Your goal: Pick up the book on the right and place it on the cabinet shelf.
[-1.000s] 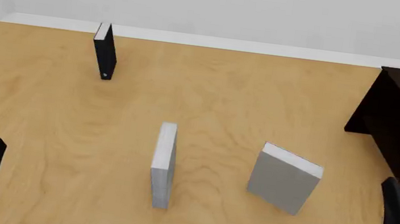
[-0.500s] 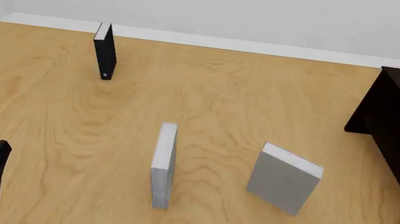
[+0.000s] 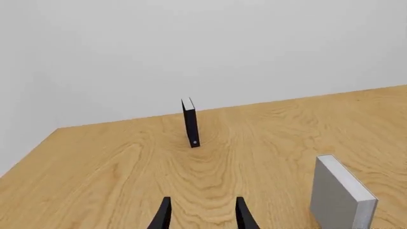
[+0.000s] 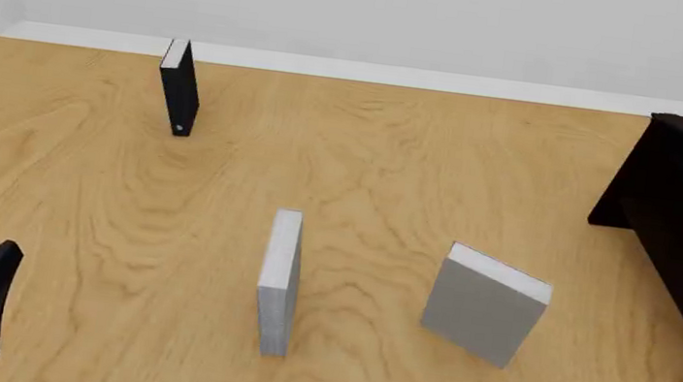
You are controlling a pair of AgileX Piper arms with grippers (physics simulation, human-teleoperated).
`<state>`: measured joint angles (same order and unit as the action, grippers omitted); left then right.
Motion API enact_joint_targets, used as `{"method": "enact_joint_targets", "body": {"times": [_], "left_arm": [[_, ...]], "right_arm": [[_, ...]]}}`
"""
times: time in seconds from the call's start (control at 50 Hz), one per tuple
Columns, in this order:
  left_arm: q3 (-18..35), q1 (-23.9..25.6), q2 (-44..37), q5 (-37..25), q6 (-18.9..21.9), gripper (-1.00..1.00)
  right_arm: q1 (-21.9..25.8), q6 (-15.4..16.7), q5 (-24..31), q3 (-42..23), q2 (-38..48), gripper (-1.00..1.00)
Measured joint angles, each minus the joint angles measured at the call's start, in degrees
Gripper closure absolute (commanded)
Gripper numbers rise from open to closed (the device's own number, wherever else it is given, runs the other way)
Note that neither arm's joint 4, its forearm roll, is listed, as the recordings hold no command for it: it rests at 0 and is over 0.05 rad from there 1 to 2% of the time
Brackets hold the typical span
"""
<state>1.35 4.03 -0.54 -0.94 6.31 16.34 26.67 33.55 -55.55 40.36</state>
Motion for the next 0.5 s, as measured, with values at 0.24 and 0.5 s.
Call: {"method": "enact_joint_targets", "body": {"times": [0.24, 0.5], "left_arm": [[-0.1, 0.3, -0.1, 0.3, 0.5, -1.0], [-0.2, 0.2, 0.2, 0.3, 0.6, -1.0]], "right_arm": [[5.9, 4.2, 7.2, -8.3, 8.7, -1.0], [9.6, 7.8, 12.2, -12.2, 15.5, -1.0]]}}
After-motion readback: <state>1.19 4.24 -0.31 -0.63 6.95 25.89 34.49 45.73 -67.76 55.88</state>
